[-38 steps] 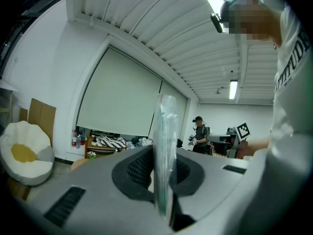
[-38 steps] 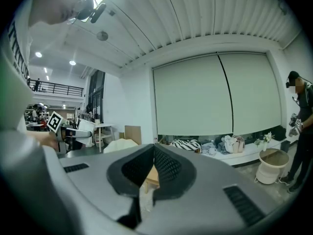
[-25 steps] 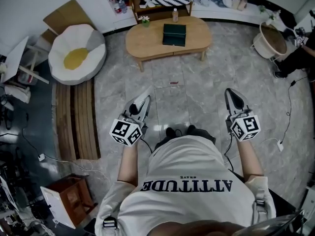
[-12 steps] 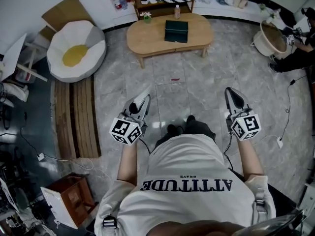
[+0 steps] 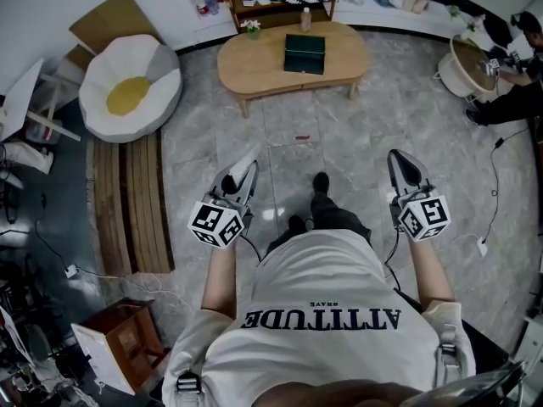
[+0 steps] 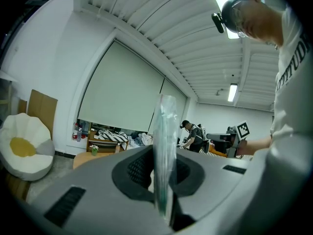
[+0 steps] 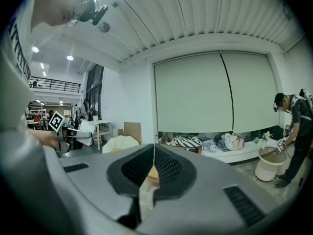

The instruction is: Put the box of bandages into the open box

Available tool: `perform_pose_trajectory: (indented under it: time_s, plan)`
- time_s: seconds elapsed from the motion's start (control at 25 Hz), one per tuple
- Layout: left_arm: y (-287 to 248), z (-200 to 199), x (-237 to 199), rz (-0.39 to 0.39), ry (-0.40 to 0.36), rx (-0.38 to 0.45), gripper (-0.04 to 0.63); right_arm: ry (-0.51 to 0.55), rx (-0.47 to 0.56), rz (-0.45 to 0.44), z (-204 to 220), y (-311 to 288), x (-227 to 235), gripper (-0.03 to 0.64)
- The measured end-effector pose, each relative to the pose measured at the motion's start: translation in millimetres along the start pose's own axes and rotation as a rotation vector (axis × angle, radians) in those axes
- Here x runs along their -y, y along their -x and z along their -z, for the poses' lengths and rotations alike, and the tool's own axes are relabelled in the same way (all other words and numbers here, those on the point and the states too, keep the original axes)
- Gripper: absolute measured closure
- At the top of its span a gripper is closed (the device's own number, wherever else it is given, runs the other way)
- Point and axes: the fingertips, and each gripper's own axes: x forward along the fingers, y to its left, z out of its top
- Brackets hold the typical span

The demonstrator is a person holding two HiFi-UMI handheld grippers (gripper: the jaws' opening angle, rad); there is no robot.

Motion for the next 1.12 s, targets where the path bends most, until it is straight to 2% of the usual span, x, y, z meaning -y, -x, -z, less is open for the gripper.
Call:
perform_pose_trajectory:
  time_s: [0.48,1.12]
  plan:
    - [-68.5,-22.1,-37.5,-0.043,-0.012,-0.003,0.554,-0.012,0.005,-0.039,-12.8,-74.5,55.4,0.595]
    - [-191.3,-54.2,-75.9,-0.111,-0.008,-0.016,0.554,-0.016,-0.029,-0.115,-33.8,-181.7,157.0,0.595]
